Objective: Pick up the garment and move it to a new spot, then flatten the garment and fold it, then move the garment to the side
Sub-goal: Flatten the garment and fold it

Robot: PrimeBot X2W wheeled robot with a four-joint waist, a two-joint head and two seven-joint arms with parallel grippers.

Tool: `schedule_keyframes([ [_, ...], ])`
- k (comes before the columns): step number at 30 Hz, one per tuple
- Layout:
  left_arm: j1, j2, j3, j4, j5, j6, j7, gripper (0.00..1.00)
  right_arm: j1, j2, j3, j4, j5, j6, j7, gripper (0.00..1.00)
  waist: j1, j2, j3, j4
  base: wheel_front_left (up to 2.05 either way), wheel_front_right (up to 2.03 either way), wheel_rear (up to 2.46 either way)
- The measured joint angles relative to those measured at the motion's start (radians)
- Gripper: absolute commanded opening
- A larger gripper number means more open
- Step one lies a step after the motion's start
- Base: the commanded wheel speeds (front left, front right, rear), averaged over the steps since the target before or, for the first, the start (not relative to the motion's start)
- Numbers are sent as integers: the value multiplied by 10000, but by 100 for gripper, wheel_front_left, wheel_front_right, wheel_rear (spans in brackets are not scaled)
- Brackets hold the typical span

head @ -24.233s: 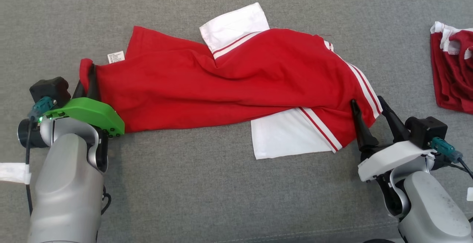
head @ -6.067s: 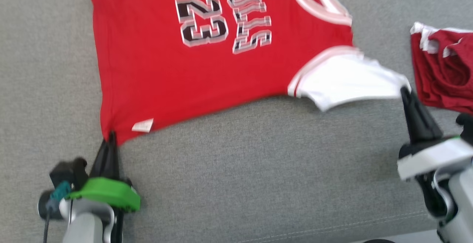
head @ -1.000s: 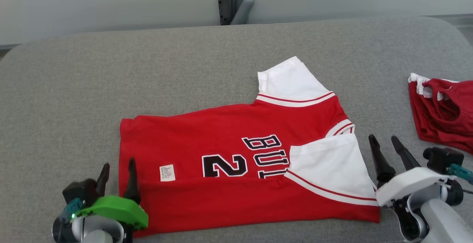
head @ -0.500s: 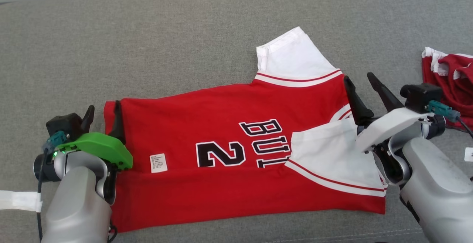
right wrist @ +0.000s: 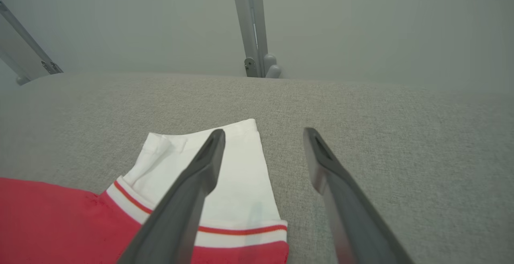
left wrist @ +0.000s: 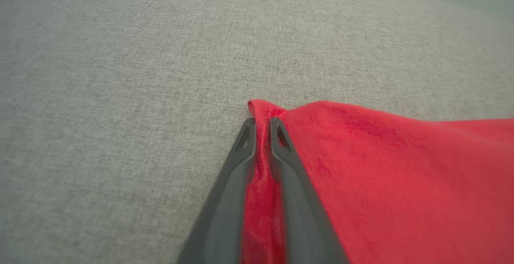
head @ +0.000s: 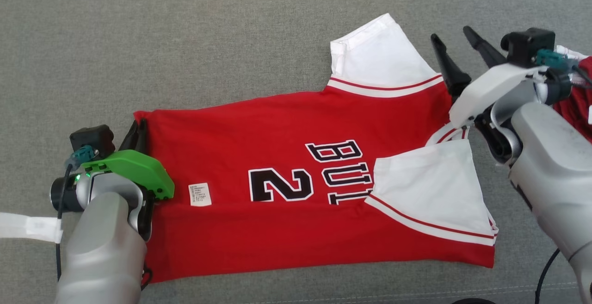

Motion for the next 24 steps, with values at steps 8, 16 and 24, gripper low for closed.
schedule_keyframes([
  [8,-507,-226,-291,-96,59,-40,-2,0,-1825,-23,426,1317,144,-2,1172,100,0,0,449,306,0,0,0],
  [16,-686,-472,-575,-623,81,-56,0,0,-2891,-44,1313,2243,284,-2,2441,100,0,0,910,860,0,0,0],
  [24,-799,-623,-884,-1057,-90,-77,-8,0,-3397,-105,1685,3041,709,-2,3170,100,0,0,1382,1293,0,0,0],
])
